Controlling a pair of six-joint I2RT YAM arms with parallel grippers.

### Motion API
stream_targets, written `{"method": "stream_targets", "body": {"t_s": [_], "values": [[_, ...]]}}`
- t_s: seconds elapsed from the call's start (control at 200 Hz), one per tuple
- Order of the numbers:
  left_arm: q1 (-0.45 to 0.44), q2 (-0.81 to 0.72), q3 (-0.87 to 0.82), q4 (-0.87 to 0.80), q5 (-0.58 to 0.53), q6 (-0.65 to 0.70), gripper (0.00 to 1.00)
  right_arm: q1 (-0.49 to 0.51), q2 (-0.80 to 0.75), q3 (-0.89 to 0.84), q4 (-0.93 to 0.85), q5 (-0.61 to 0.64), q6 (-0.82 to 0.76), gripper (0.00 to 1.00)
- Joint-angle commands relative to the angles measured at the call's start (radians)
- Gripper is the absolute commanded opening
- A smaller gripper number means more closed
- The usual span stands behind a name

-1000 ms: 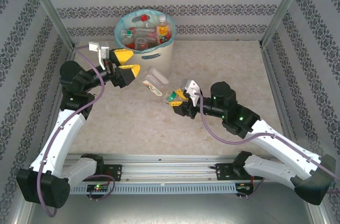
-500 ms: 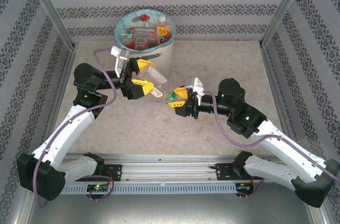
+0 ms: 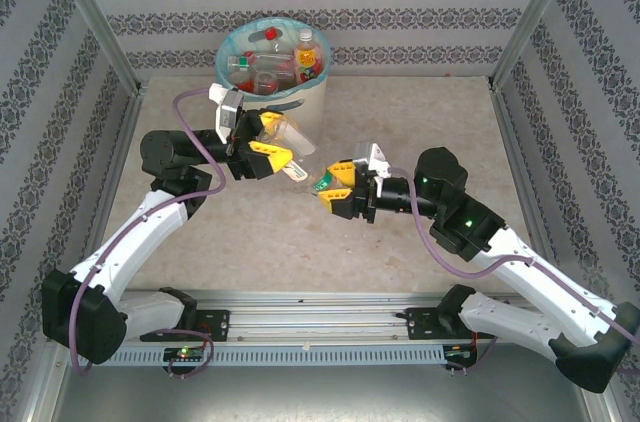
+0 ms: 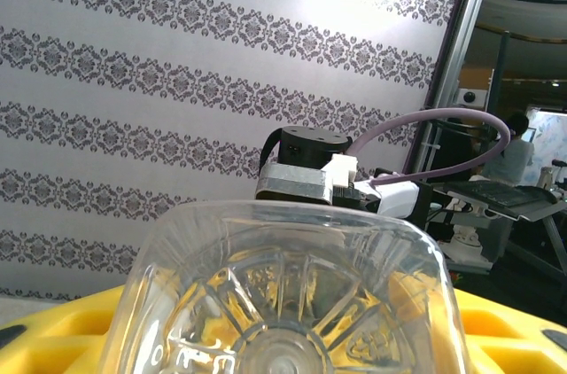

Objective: Put the plastic bottles in the bin

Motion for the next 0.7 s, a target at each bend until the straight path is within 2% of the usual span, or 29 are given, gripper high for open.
{"method": "stream_targets", "body": {"t_s": [0.0, 0.135, 0.17, 0.21, 0.235, 0.33, 0.41, 0.555, 0.694], "values": [[-0.014, -0.010, 0.037, 0.056, -0.053, 0.005, 0.24, 0.017, -0.038, 0.005, 0.022, -0.003, 0.028, 0.37], [-0.014, -0.023, 0.044, 0.022, -0.117, 0.040, 0.12, 0.032, -0.093, -0.034, 0.023, 0.156, 0.035, 0.55], [-0.013, -0.028, 0.044, 0.003, -0.141, 0.057, 0.09, 0.033, -0.110, -0.044, 0.028, 0.207, 0.046, 0.64], [-0.013, -0.032, 0.047, -0.027, -0.168, 0.075, 0.05, 0.033, -0.130, -0.056, 0.034, 0.285, 0.069, 0.78], [-0.014, -0.035, 0.053, -0.051, -0.189, 0.086, 0.03, 0.034, -0.144, -0.062, 0.038, 0.330, 0.085, 0.83], [-0.013, -0.044, 0.077, -0.156, -0.267, 0.145, 0.00, 0.033, -0.199, -0.083, 0.042, 0.439, 0.112, 0.88], [-0.014, -0.049, 0.098, -0.248, -0.354, 0.198, 0.00, 0.034, -0.242, -0.099, 0.039, 0.520, 0.129, 0.98], [-0.013, -0.043, 0.185, -0.494, -0.548, 0.316, 0.00, 0.034, -0.299, -0.125, 0.022, 0.650, 0.150, 0.98], [-0.013, -0.013, 0.327, -0.794, -0.839, 0.427, 0.00, 0.033, -0.294, -0.112, -0.016, 0.721, 0.139, 0.98]]}}
